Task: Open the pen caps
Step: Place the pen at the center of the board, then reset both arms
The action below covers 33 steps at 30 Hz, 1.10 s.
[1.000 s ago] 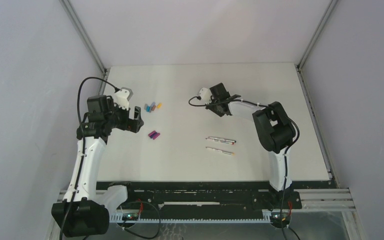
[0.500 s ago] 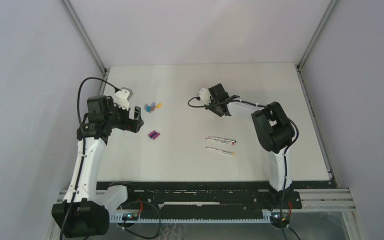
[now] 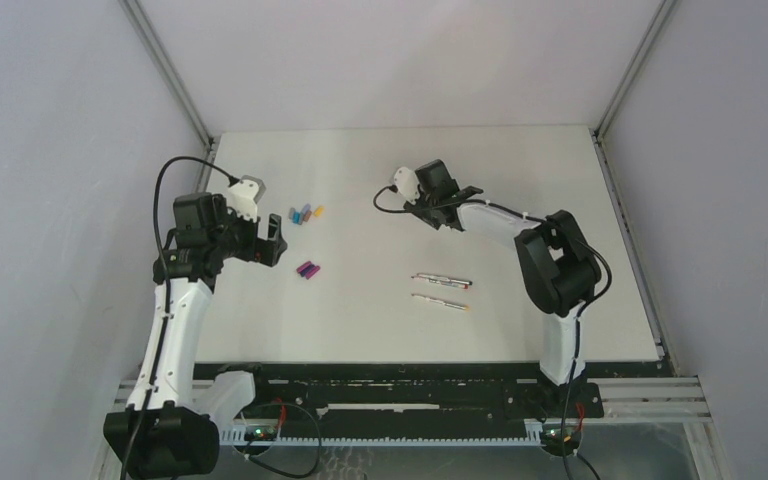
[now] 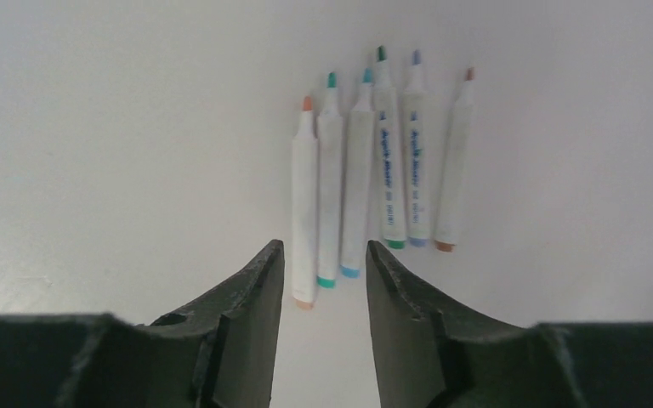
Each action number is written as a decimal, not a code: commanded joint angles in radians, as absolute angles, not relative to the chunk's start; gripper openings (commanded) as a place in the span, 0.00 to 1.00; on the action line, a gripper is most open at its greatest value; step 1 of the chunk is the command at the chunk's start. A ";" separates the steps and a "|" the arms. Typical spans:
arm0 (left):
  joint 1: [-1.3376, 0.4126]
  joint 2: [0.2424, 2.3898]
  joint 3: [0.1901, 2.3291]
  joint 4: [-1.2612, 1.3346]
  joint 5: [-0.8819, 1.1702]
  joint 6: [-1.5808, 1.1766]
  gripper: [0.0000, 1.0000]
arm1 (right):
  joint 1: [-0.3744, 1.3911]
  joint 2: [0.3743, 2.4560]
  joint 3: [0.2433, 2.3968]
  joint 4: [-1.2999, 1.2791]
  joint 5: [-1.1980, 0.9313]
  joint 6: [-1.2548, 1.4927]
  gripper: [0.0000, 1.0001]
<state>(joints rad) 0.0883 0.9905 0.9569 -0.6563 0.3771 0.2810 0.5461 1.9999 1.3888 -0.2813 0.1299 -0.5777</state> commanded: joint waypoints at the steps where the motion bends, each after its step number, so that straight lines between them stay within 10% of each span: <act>1: 0.095 0.945 0.925 -0.615 0.375 0.300 1.00 | 0.552 1.861 1.420 -0.270 0.164 -0.554 0.47; 2: 0.095 0.939 0.922 -0.611 0.370 0.301 1.00 | 0.550 1.842 1.419 -0.272 0.171 -0.549 0.82; 4: 0.096 0.925 0.916 -0.597 0.359 0.296 1.00 | 0.543 1.809 1.411 -0.269 0.190 -0.526 0.99; 18: 0.095 0.791 0.851 -0.444 0.169 0.247 1.00 | 0.241 1.553 1.378 -0.322 0.122 -0.248 1.00; 33: 0.104 0.591 0.667 -0.236 -0.034 0.178 1.00 | 0.054 1.077 0.880 -0.089 0.098 -0.110 1.00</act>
